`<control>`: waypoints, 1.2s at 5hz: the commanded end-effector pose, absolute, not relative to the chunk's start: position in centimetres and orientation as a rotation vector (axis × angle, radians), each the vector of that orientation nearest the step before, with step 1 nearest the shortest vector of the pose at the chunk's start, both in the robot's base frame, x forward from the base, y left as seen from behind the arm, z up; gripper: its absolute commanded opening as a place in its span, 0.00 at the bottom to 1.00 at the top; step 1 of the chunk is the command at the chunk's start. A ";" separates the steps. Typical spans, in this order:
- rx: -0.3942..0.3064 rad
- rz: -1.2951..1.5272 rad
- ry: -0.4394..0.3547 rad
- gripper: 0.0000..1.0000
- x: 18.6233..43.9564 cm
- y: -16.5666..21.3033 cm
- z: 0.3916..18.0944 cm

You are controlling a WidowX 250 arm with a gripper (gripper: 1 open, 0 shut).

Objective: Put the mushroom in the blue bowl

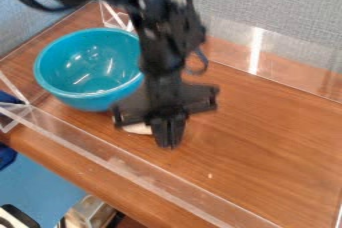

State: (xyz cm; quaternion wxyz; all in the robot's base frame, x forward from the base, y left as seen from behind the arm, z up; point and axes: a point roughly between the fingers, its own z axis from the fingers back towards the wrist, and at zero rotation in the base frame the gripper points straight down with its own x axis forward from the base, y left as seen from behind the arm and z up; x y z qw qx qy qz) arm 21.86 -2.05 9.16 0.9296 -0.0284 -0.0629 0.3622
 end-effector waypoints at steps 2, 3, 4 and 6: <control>-0.124 0.601 -0.141 0.00 23.7 0.6 15.9; -0.105 0.608 -0.133 1.00 24.2 -0.2 14.3; -0.083 0.619 -0.120 1.00 24.5 -1.4 12.5; -0.027 0.546 -0.106 1.00 22.5 -1.8 8.7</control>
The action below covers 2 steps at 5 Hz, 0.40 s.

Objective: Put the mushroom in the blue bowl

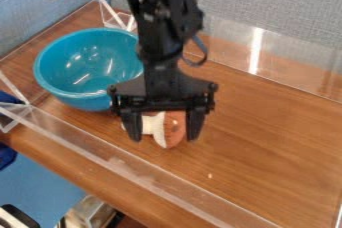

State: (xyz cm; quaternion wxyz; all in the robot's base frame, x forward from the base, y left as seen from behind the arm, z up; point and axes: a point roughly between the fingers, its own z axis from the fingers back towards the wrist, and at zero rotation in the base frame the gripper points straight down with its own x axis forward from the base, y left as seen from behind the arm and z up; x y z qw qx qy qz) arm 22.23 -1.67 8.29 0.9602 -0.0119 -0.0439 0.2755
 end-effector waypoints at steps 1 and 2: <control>-0.025 0.541 -0.112 1.00 22.3 -1.6 7.5; -0.021 0.627 -0.123 1.00 23.1 -1.3 6.9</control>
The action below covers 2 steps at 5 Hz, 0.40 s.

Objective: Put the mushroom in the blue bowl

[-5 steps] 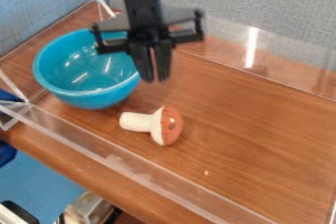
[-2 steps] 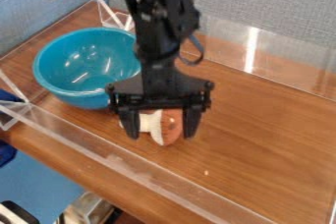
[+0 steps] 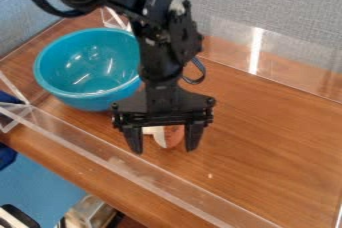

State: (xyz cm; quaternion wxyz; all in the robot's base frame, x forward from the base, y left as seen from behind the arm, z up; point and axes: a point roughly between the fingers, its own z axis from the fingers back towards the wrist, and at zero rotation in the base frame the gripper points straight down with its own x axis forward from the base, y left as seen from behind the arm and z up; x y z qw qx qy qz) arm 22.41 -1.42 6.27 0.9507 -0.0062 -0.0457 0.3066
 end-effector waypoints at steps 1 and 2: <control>-0.014 0.697 -0.130 1.00 23.7 -1.1 6.5; -0.011 0.710 -0.133 1.00 24.5 -1.1 6.6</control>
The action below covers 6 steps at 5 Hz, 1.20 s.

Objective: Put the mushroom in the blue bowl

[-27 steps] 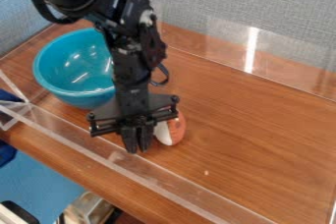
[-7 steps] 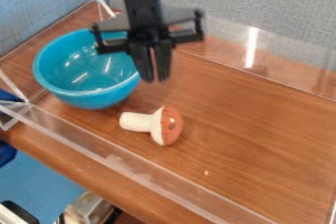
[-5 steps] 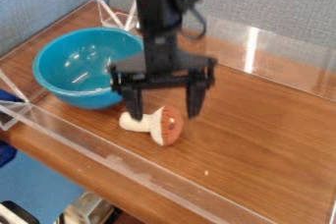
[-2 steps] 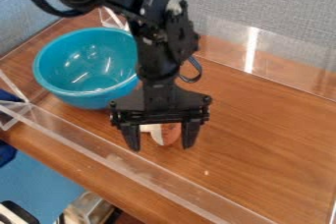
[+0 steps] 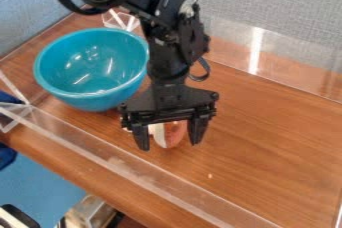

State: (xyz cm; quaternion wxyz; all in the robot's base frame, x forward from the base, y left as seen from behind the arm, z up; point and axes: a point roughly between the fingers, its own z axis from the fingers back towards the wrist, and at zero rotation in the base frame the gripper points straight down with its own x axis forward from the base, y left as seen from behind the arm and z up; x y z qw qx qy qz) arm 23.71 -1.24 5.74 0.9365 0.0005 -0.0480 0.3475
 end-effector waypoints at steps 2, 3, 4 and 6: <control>-0.002 0.776 -0.131 1.00 26.3 -1.1 6.6; 0.008 0.827 -0.127 1.00 27.6 -1.0 6.4; 0.018 0.843 -0.125 1.00 28.3 -0.9 6.0; 0.043 0.893 -0.120 1.00 28.8 -0.5 4.8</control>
